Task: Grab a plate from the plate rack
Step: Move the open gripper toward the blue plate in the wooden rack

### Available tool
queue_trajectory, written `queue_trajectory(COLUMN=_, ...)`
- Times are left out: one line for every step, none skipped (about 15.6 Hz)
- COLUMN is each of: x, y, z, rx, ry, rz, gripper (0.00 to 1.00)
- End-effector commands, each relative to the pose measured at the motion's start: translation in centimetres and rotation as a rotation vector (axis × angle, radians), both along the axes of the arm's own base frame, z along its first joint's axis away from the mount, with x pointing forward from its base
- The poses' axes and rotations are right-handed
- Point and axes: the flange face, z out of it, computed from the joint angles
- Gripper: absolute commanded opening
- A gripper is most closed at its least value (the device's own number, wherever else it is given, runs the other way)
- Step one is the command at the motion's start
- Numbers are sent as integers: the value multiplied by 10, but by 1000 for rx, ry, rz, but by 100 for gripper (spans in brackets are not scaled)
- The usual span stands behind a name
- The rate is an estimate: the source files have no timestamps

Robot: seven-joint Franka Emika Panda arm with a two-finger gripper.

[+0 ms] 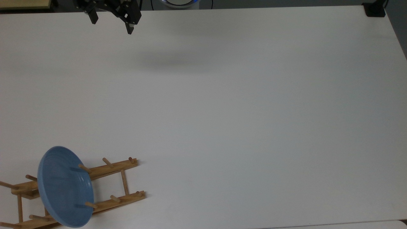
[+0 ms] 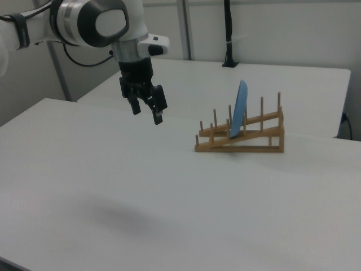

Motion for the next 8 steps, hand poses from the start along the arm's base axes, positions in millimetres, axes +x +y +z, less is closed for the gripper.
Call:
queue_trajectory(x=-5, y=16, z=0, rx=47, ry=20, rz=11, gripper=100)
queue_trajectory(x=-5, y=17, z=1, rx=48, ry=20, rz=11, gripper=100)
queue_trajectory(x=-5, y=17, z=0, rx=48, ry=23, rz=6, gripper=100)
queue_trajectory(x=-6, y=17, z=1, rx=49, ry=26, rz=6, gripper=100)
queue_trajectory(x=-6, y=17, z=0, rx=50, ry=33, rz=7, gripper=100)
queue_trajectory(x=-7, y=17, z=1, rx=50, ry=34, rz=9, gripper=100)
queue_trajectory(x=-8, y=17, z=-1, rx=52, ry=41, rz=13, gripper=100)
queue_trajectory(x=-7, y=19, z=-2, rx=51, ry=46, rz=21, gripper=100)
